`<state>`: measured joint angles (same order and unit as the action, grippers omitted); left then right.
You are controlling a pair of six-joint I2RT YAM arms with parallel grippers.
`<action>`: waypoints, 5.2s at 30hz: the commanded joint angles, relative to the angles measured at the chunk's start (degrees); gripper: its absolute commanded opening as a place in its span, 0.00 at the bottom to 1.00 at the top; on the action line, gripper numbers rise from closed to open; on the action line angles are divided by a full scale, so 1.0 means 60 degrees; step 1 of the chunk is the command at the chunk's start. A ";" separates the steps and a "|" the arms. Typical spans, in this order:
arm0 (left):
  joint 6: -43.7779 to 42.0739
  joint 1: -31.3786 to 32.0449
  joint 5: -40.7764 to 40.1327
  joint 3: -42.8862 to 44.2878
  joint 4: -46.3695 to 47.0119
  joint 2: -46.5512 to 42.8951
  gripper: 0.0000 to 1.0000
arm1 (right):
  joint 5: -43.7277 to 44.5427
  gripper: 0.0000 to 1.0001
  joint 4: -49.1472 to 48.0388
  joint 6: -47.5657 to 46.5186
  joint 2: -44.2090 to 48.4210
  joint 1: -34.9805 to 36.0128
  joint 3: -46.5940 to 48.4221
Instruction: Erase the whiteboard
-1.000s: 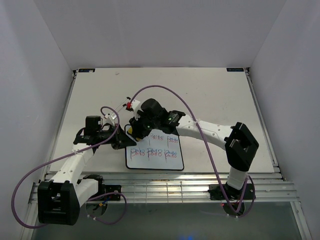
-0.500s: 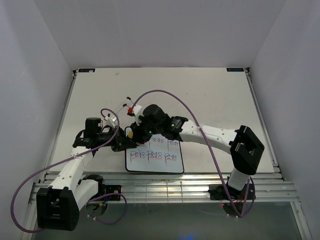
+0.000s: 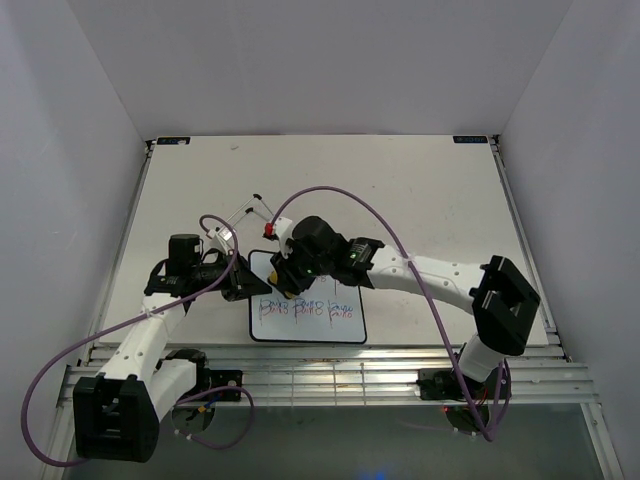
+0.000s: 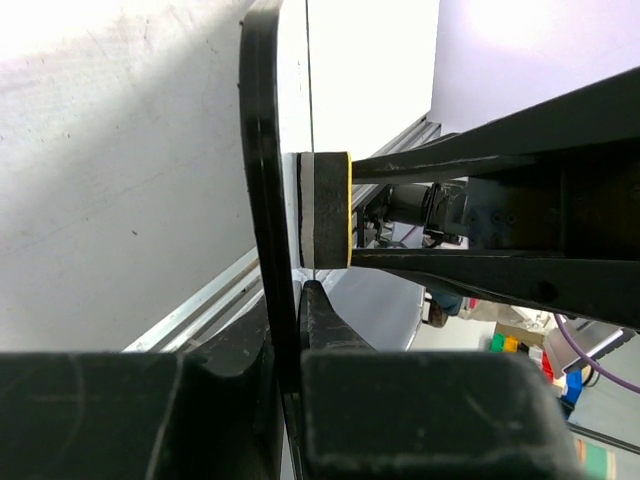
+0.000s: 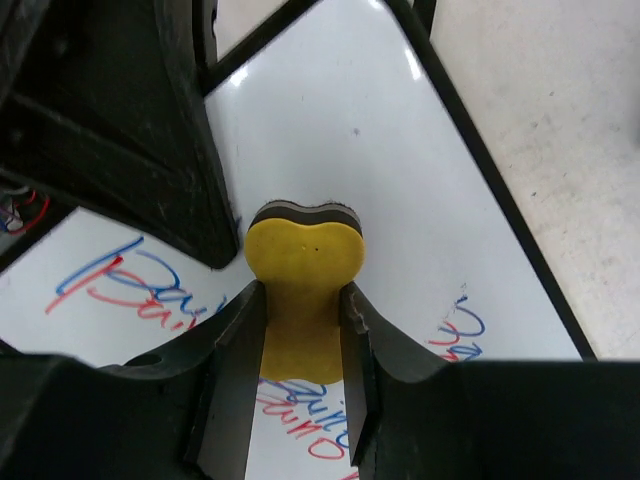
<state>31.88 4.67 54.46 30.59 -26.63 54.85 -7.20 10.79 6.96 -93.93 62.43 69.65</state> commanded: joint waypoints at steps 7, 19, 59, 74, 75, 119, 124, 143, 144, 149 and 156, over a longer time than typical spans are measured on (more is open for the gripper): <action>-0.0494 0.0218 0.1485 0.0292 0.1436 -0.0558 0.00 | 0.1478 0.30 0.0414 0.0758 -0.1688 0.0083 0.2132; -0.0435 0.0218 0.0943 0.0322 0.1333 -0.0821 0.00 | 0.0440 0.29 -0.0551 0.2149 -0.0594 -0.1745 -0.1755; -0.0230 0.0218 0.0343 0.0278 0.1406 -0.0924 0.00 | 0.0790 0.29 -0.0420 0.3308 0.0318 -0.0415 -0.2173; -0.0186 0.0233 0.0343 0.0249 0.1436 -0.0880 0.00 | 0.0366 0.28 -0.0698 0.3278 0.1123 -0.1529 -0.3449; -0.0186 0.0218 0.0314 0.0263 0.1421 -0.0880 0.00 | 0.0336 0.28 -0.0757 0.3351 0.1153 -0.1456 -0.3391; -0.0069 0.0233 -0.0009 0.0234 0.1407 -0.0982 0.00 | -0.0894 0.28 -0.0875 0.2707 0.0447 -0.3242 -0.3346; -0.0010 0.0233 -0.0316 0.0219 0.1334 -0.0968 0.00 | -0.1275 0.28 -0.0802 0.2649 0.1430 -0.3623 -0.3565; 0.0063 0.0218 -0.0945 0.0395 0.0719 0.0657 0.00 | -0.1964 0.27 -0.1988 0.2502 0.1726 -0.3565 -0.3977; 0.0063 0.0233 -0.0932 0.0395 0.0704 0.0716 0.00 | -0.1935 0.28 -0.1974 0.2502 0.1666 -0.3536 -0.3889; 0.0048 0.0233 -0.1180 0.0468 0.0469 0.0980 0.00 | -0.1656 0.27 -0.1537 0.2502 0.1198 -0.3155 -0.3201; 0.0034 0.0233 -0.1503 0.0541 0.0322 0.1127 0.00 | -0.1700 0.28 -0.1681 0.2912 0.1314 -0.3023 -0.3579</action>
<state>35.14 5.87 50.54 31.92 -24.34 61.47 -17.69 1.96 23.81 -86.76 44.14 48.21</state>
